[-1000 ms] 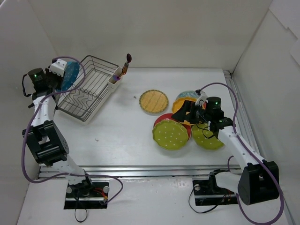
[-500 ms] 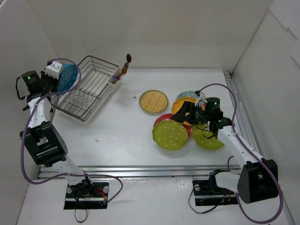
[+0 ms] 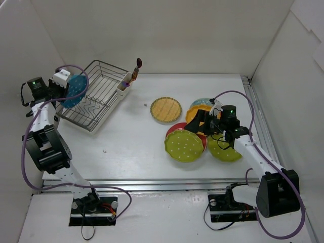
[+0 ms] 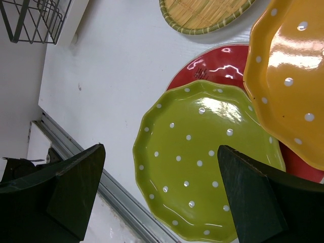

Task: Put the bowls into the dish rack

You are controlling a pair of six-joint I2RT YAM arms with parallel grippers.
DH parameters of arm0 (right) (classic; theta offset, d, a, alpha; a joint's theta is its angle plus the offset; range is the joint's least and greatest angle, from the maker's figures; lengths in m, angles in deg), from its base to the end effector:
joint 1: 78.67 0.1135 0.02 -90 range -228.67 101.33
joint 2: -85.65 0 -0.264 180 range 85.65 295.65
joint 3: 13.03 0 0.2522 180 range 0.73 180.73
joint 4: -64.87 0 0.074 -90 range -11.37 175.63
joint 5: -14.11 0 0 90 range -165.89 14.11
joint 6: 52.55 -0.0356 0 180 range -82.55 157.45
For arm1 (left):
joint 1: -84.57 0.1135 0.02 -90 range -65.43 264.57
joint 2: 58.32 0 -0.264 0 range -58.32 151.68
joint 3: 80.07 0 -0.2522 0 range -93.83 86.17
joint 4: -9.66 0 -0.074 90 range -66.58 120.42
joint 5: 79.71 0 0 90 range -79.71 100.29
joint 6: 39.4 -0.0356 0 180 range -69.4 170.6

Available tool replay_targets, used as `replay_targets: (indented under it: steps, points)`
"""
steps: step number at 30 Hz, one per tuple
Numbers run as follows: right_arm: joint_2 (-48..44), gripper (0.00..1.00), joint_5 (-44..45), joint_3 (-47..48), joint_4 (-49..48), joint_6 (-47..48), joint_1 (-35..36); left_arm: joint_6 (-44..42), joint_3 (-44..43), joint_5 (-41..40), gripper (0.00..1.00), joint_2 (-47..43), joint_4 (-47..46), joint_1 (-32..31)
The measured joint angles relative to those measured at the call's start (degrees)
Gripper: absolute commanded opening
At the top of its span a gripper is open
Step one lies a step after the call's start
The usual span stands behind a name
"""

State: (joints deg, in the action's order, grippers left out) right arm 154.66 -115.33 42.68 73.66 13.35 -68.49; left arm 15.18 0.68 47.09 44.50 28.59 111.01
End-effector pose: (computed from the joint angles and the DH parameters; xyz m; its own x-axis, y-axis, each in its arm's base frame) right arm 0.2567 0.0691 0.2638 -0.6302 0.2072 -0.7483 -0.5023 0.6260 0.5964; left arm 0.3900 0.1701 0.3160 -0.1987 0.4195 -0.8858 0.3119 0.8838 0.3486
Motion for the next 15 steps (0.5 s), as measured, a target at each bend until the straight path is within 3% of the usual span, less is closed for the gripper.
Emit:
replay_targets:
  steps: [6, 10, 15]
  points:
    - [0.2, 0.90, 0.0, 0.0, 0.0, 0.0, 0.0, 0.0, -0.2, 0.0, 0.14, 0.5, 0.0, 0.0]
    - [0.3, 0.90, 0.0, 0.0, 0.0, 0.0, 0.0, -0.1, -0.3, 0.0, 0.35, 0.6, -0.1, 0.0]
    - [0.5, 0.90, 0.0, 0.0, 0.0, 0.0, 0.0, -1.0, -0.6, -2.1, 0.44, 1.2, -3.1, 0.2]
